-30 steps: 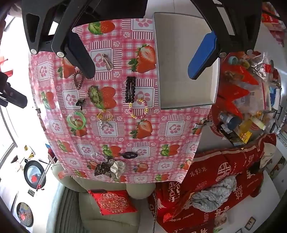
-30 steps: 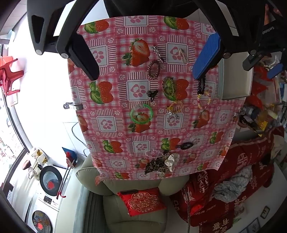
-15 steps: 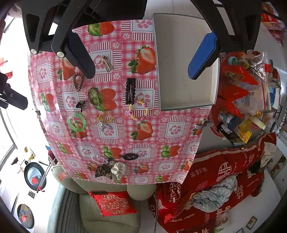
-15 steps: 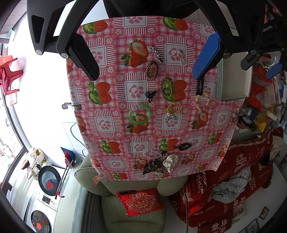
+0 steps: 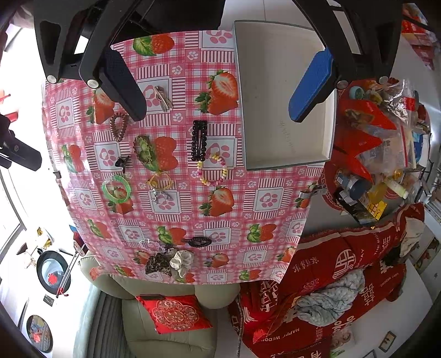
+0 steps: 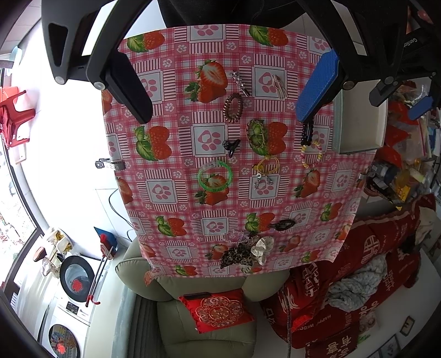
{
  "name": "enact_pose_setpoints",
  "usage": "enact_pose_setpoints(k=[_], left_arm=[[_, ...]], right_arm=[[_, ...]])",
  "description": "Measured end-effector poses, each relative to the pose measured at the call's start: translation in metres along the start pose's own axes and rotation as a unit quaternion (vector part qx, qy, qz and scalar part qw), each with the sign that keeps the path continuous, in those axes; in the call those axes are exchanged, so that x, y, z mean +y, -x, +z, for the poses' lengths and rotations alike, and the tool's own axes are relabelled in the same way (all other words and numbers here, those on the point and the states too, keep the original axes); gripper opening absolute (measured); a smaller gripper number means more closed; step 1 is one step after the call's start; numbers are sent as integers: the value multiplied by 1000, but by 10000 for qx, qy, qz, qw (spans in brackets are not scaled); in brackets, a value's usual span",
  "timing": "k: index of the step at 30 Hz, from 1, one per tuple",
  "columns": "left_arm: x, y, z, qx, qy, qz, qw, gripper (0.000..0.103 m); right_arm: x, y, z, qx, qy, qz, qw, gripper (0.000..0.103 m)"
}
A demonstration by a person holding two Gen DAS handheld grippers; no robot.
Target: Organize jewelry
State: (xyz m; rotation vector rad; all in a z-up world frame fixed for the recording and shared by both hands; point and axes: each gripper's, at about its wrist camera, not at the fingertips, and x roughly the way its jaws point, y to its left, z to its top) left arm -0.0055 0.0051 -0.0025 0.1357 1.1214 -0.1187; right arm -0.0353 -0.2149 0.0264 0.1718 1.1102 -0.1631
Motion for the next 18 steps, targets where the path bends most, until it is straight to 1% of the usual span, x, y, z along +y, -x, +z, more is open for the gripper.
enact_pose_setpoints(k=[6, 18], left_arm=[[-1, -3, -6, 12, -17, 6, 10000, 103], [-1, -5, -6, 55, -28, 24, 10000, 103]], right_arm=[[1, 0, 0, 2, -2, 0, 10000, 103], [4, -2, 0, 14, 7, -7, 10000, 103]])
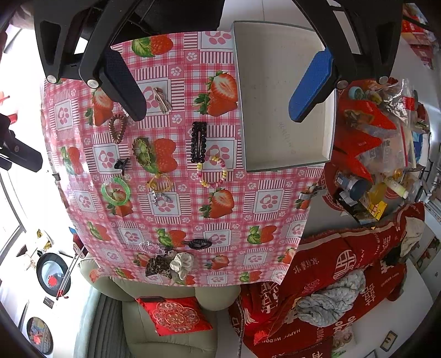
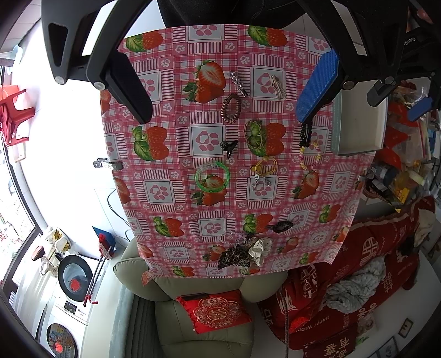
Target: Organize jewelry
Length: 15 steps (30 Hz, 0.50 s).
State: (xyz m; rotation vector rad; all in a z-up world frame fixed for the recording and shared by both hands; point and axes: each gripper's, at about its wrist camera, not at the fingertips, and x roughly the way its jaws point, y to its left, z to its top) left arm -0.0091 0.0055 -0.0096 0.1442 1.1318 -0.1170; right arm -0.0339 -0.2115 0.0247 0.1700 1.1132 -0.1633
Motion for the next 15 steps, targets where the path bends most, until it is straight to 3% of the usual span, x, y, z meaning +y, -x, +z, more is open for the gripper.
enact_pose_setpoints(k=[15], left_arm=[[-1, 0, 0, 5, -2, 3, 10000, 103]], right_arm=[[0, -1, 0, 7, -1, 7, 10000, 103]])
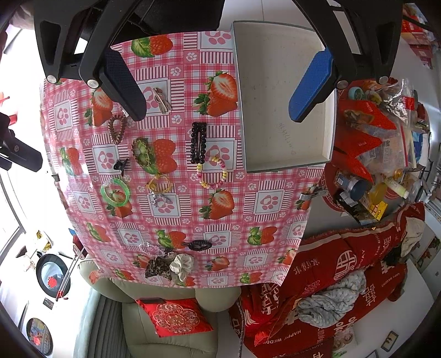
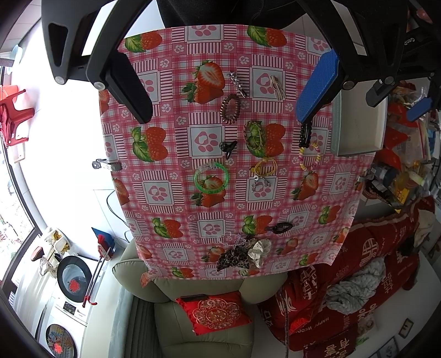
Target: Organize jewelry
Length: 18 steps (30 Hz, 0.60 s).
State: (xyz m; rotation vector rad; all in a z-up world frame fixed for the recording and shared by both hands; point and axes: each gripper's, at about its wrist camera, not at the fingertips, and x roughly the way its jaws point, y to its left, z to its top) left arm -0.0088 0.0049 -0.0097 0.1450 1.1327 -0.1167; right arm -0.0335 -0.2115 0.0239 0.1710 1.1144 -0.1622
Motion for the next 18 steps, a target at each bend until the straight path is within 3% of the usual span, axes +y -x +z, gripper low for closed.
enact_pose_setpoints(k=[18], left_arm=[[-1, 0, 1, 17, -2, 8, 10000, 103]], right_arm=[[1, -1, 1, 14, 4, 3, 10000, 103]])
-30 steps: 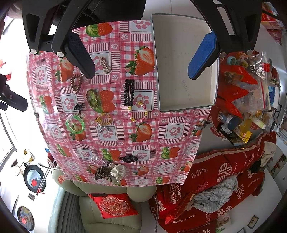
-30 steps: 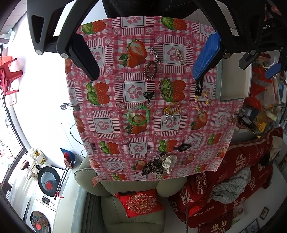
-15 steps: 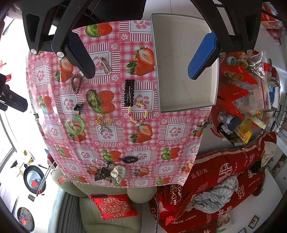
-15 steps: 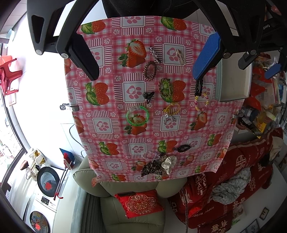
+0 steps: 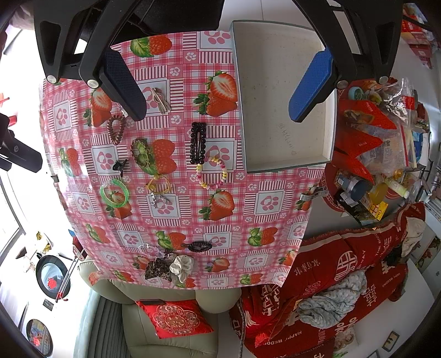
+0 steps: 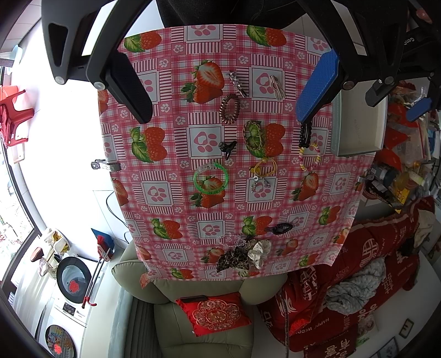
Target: Organize jewelry
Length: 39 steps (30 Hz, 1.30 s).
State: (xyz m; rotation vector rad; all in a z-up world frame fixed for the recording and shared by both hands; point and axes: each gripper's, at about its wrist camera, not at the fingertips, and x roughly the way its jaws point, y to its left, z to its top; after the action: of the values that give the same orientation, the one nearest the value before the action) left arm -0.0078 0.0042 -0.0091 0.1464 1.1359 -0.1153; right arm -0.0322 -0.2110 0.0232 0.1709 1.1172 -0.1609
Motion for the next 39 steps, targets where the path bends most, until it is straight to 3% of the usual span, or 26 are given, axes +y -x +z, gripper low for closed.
enact_pose_setpoints(k=[28, 39], left_arm=[[-4, -10, -11, 139, -51, 13, 9999, 103], [-12, -10, 4, 303, -121, 45, 9995, 103]], right_arm=[[-5, -8, -3, 136, -66, 32, 9999, 103], [-16, -15, 1, 339, -158, 53, 9993, 103]])
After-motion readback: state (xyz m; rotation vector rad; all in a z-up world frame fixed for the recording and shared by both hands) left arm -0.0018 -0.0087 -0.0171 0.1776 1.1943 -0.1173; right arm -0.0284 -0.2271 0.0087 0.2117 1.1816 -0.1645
